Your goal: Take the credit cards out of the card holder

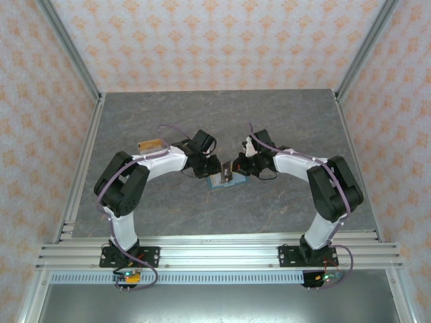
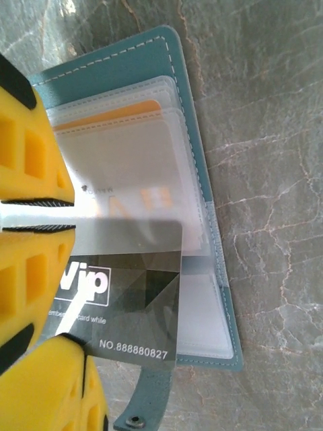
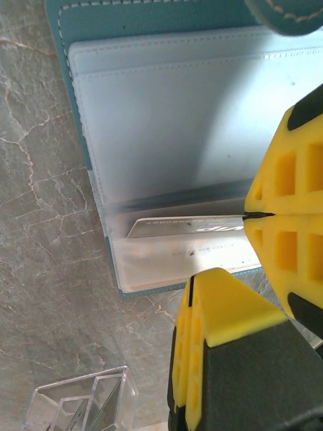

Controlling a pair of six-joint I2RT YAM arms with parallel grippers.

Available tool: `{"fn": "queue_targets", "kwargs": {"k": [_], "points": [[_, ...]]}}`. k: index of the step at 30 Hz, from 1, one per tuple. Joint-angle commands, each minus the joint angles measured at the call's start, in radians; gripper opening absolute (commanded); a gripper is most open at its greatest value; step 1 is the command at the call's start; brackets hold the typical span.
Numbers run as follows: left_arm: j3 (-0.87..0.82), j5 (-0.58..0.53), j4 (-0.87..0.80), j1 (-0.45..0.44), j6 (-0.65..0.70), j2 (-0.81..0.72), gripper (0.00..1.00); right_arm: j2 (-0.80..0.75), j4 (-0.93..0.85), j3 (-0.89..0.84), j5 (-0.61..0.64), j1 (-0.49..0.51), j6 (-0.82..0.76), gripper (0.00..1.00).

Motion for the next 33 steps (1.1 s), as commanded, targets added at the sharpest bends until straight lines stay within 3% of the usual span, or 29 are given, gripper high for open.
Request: {"fn": "queue_targets", "kwargs": {"k": [1, 8, 12, 18, 22, 28, 33], "points": [[-0.006, 0.005, 0.019, 0.004, -0.012, 0.038, 0.15, -0.006, 0.025, -0.001, -0.046, -0.005, 0.015, 0.06], [0.007, 0.008, 0.008, 0.003, -0.009, 0.090, 0.12, 0.006, 0.067, 0.002, -0.103, -0.005, 0.058, 0.19], [0.006, 0.003, 0.005, 0.003, -0.009, 0.086, 0.12, 0.026, 0.026, 0.019, -0.074, -0.005, 0.057, 0.22], [-0.002, 0.002, 0.007, 0.003, -0.009, 0.080, 0.13, 0.070, -0.004, 0.049, -0.065, -0.006, 0.068, 0.21], [-0.002, 0.003, 0.002, 0.004, -0.011, 0.070, 0.14, 0.068, -0.002, 0.056, -0.039, -0.005, 0.082, 0.12], [0.016, 0.003, -0.044, 0.006, 0.028, -0.050, 0.28, -0.016, -0.048, 0.020, 0.066, -0.010, 0.050, 0.02], [0.028, -0.042, -0.125, 0.021, 0.071, -0.182, 0.43, -0.192, 0.065, -0.076, 0.087, -0.030, 0.092, 0.00]]}}
